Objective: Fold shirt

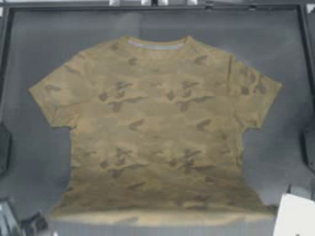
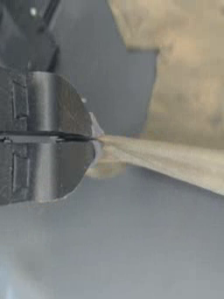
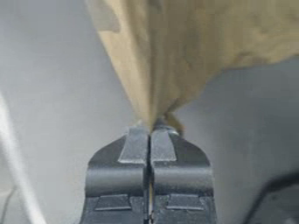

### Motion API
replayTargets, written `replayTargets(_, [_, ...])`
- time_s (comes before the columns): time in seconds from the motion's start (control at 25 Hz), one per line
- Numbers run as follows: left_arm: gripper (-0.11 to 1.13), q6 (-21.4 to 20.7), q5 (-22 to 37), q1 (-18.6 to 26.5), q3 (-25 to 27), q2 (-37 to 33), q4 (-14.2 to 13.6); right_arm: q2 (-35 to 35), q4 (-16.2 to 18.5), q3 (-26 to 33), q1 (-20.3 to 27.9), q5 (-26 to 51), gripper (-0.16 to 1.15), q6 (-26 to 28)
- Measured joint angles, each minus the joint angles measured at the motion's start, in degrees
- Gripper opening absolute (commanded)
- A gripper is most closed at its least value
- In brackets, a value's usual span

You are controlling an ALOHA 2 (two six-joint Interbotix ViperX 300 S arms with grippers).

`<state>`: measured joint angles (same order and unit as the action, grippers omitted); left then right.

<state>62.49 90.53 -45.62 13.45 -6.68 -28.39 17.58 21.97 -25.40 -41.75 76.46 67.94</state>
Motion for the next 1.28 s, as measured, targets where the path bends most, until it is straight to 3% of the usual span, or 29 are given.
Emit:
replayTargets(0.2, [0.04,-0.88,-0.09,3.52,4.66,-5.27,-1.41,2.99,0.44,-0.53,4.66,-0.18,0.08,-2.90])
replayTargets(0.4, [0.04,-4.92,-0.26,7.82,7.12,-8.70,-2.46,3.52,0.62,-0.53,8.79,0.18,0.08,-7.73])
replayTargets(0.56, [0.04,-7.56,-0.35,12.30,9.67,-11.25,-3.78,4.13,2.55,-1.32,12.74,4.04,0.08,-7.12])
replayTargets(0.76, [0.04,-7.65,-2.72,18.11,13.27,-16.52,-4.22,8.00,4.83,-2.90,18.90,4.66,0.08,-8.44])
replayTargets(0.88, [0.04,-9.14,-6.77,23.03,15.21,-19.78,-4.66,11.25,4.83,-5.27,23.29,2.20,0.08,-9.40])
replayTargets(1.12, [0.04,-16.87,-13.27,35.86,19.86,-21.62,-5.27,14.06,4.66,-11.87,34.01,-3.87,0.08,-12.66])
replayTargets(1.28, [0.04,-18.11,-16.26,42.28,23.20,-23.03,-5.36,15.21,4.75,-15.64,41.04,-9.32,0.08,-14.50])
